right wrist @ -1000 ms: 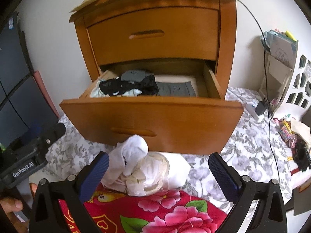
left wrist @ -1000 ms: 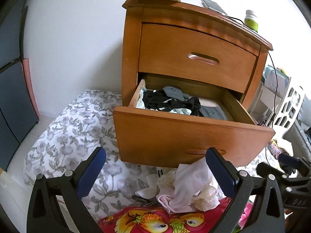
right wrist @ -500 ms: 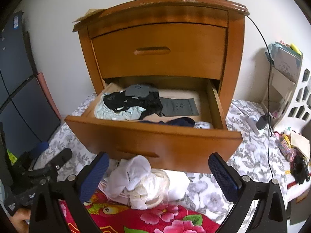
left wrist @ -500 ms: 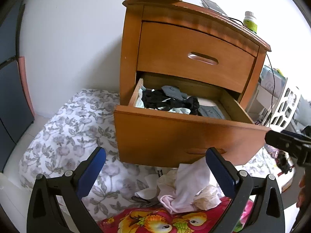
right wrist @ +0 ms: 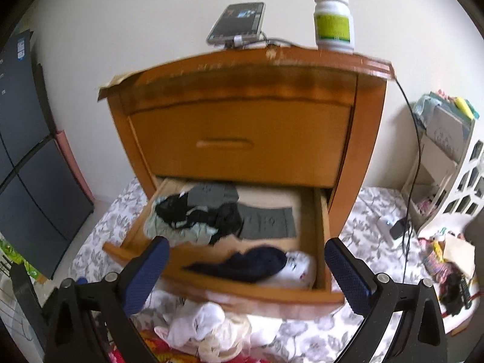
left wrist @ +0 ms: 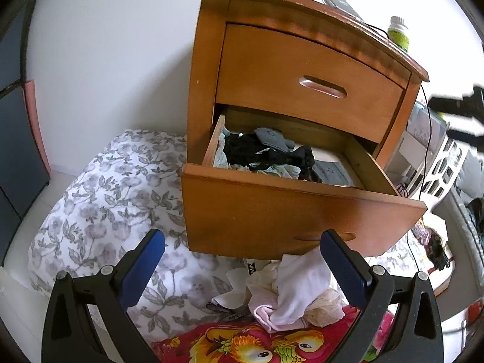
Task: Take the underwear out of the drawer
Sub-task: 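Reach the right gripper into the drawer and grasp the dark navy cloth, then lift the dark navy cloth out of the drawer with the right gripper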
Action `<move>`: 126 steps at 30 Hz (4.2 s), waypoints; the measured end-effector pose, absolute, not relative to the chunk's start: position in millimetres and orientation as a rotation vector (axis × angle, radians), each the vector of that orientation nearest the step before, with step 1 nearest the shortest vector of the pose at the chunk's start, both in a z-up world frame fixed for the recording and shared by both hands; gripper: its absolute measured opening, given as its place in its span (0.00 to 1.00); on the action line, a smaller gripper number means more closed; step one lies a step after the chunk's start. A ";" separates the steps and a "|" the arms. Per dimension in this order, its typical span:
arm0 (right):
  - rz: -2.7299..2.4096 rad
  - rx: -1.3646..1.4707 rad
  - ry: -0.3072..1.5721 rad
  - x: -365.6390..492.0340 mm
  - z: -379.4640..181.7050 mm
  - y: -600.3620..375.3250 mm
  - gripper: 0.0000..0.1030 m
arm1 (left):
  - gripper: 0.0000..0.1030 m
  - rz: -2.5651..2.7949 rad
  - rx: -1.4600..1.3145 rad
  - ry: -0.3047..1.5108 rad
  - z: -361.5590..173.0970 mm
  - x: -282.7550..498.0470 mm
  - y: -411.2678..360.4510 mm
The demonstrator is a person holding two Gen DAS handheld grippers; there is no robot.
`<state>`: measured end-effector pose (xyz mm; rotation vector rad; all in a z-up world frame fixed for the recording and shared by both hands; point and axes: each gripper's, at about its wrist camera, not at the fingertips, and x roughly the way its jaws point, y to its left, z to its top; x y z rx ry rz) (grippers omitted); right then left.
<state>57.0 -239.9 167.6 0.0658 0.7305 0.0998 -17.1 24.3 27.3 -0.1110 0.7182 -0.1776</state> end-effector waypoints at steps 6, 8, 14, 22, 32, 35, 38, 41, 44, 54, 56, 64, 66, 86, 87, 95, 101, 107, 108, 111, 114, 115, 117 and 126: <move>0.098 0.031 0.759 92.5 197.6 -238.8 1.00 | 0.99 -0.196 -0.036 0.747 42.7 -1.0 16.2; 0.092 0.029 0.764 103.0 208.1 -237.8 1.00 | 0.99 -0.203 0.000 0.762 47.6 5.8 11.5; 0.103 0.038 0.796 132.6 224.8 -233.0 1.00 | 0.99 -0.239 -0.010 0.793 58.3 20.9 8.8; 0.105 0.027 0.880 157.5 207.9 -224.3 1.00 | 0.99 -0.250 -0.001 0.784 83.8 36.0 -0.1; 0.062 -0.001 1.011 184.0 179.9 -227.3 1.00 | 0.99 -0.299 -0.047 0.838 77.0 53.4 5.5; 0.082 0.003 1.058 189.5 164.6 -229.3 1.00 | 0.99 -0.280 -0.106 0.852 58.7 48.2 13.2; 0.082 -0.001 1.109 196.1 143.4 -230.5 1.00 | 0.99 -0.283 -0.148 0.879 43.0 43.0 17.9; 0.079 -0.014 1.210 203.6 112.5 -229.9 1.00 | 0.99 -0.265 -0.145 0.885 34.8 38.1 19.6; 0.071 -0.036 1.304 208.3 80.9 -230.1 1.00 | 0.99 -0.262 -0.144 0.871 35.2 36.7 21.8; 0.071 -0.121 1.498 211.6 9.1 -229.6 0.99 | 0.99 -0.271 -0.125 0.816 36.0 33.2 22.2; 0.067 -0.122 1.535 211.1 -0.4 -231.4 0.98 | 0.99 -0.276 -0.122 0.806 36.8 32.7 21.7; 0.065 -0.055 1.615 216.6 -23.1 -240.3 0.80 | 0.99 -0.296 -0.121 0.797 33.6 34.7 20.5; 0.080 -0.063 1.620 217.4 -25.0 -236.5 0.79 | 0.99 -0.296 -0.123 0.800 31.7 35.9 20.0; 0.221 -0.124 1.592 193.9 -15.1 -180.3 0.39 | 0.99 -0.310 -0.127 0.811 28.0 37.2 20.1; 0.221 -0.135 1.588 191.6 -15.1 -177.8 0.36 | 0.99 -0.310 -0.127 0.812 27.9 37.1 20.2; 0.186 -0.126 1.528 188.9 11.9 -176.6 0.19 | 0.99 -0.310 -0.129 0.814 28.2 37.9 22.5; 0.171 -0.120 1.474 187.2 48.3 -188.2 0.18 | 0.99 -0.307 -0.132 0.813 29.4 37.9 23.2; 0.161 -0.106 1.405 185.2 87.6 -195.1 0.17 | 0.99 -0.307 -0.134 0.799 34.3 35.0 24.8; 0.159 -0.104 1.395 183.8 96.0 -196.2 0.17 | 0.99 -0.306 -0.134 0.798 35.0 34.2 25.0; 0.154 -0.113 1.356 175.9 111.8 -193.8 0.14 | 0.99 -0.304 -0.134 0.791 37.9 31.7 27.0; 0.162 -0.112 1.316 171.7 120.2 -196.8 0.14 | 0.99 -0.301 -0.137 0.781 41.7 28.3 28.2; 0.161 -0.117 1.308 169.9 120.0 -197.9 0.13 | 0.99 -0.301 -0.137 0.777 42.9 26.9 28.7; 0.155 -0.128 1.290 167.8 125.1 -195.4 0.13 | 0.99 -0.302 -0.139 0.768 46.0 23.8 29.5; 0.141 -0.143 1.190 152.3 172.4 -189.8 0.13 | 0.99 -0.302 -0.150 0.730 60.6 11.1 37.5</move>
